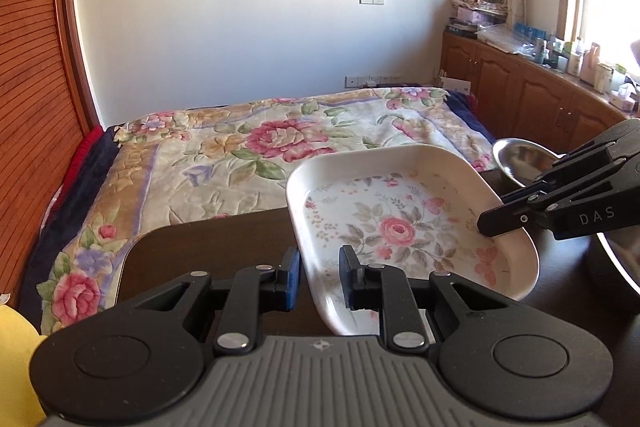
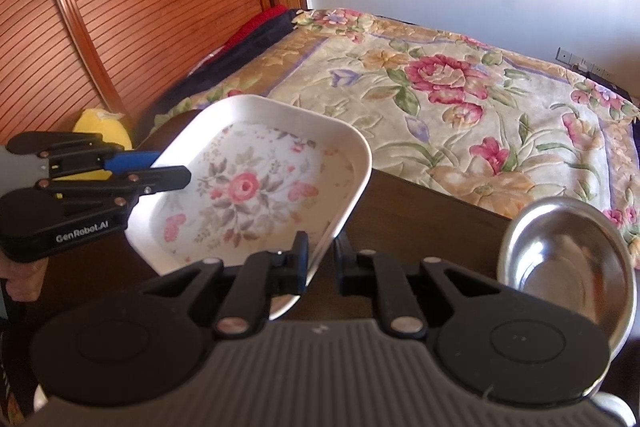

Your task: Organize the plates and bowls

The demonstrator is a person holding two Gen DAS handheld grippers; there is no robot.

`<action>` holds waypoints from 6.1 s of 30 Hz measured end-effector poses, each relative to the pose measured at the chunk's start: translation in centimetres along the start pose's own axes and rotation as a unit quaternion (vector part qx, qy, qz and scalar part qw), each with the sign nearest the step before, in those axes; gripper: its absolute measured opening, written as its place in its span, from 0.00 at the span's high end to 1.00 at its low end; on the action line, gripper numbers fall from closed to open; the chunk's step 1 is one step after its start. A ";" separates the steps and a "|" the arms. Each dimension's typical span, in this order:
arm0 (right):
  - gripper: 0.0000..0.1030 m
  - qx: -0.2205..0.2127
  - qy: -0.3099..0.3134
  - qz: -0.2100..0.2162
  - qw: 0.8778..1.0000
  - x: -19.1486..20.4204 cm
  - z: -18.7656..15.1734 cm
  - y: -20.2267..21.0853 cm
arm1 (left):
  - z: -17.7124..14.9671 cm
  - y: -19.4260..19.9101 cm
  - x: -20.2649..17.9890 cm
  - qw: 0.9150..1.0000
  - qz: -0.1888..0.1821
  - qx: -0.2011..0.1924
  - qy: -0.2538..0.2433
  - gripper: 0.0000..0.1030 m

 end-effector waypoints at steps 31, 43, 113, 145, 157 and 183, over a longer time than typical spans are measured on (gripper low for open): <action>0.85 -0.029 0.006 0.012 1.000 3.5 -6.0 9.2 | -3.5 10.9 -5.3 1.000 -0.002 -0.011 -0.014 0.78; 0.85 -0.041 0.004 0.022 0.999 4.6 -7.8 11.6 | -4.9 13.4 -6.0 1.000 -0.001 -0.012 -0.011 0.78; 0.84 -0.090 -0.020 0.028 0.995 7.7 -11.7 11.6 | -10.9 13.9 -3.8 0.999 0.040 0.024 0.010 0.78; 0.84 -0.240 -0.005 -0.058 0.969 0.3 -9.6 18.0 | -5.0 10.7 -12.8 0.999 -0.022 -0.039 -0.005 0.20; 0.50 -0.268 -0.021 -0.121 0.956 -6.7 -11.0 21.2 | -3.3 7.2 -20.2 0.996 -0.058 -0.062 -0.005 0.06; 0.06 -0.255 -0.080 -0.155 0.951 -15.5 -12.3 17.7 | -3.2 1.2 -23.3 0.997 -0.072 -0.031 0.009 0.38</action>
Point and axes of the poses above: each gripper's, at about its wrist camera, not at the fingertips, and y roughly against the way its jaws point, x to its left, z to its top, the point moved 9 cm from there along -y, roughly the way its jaws point, and after that the axes turned 10 degrees about -x, right-handed, at the moved point
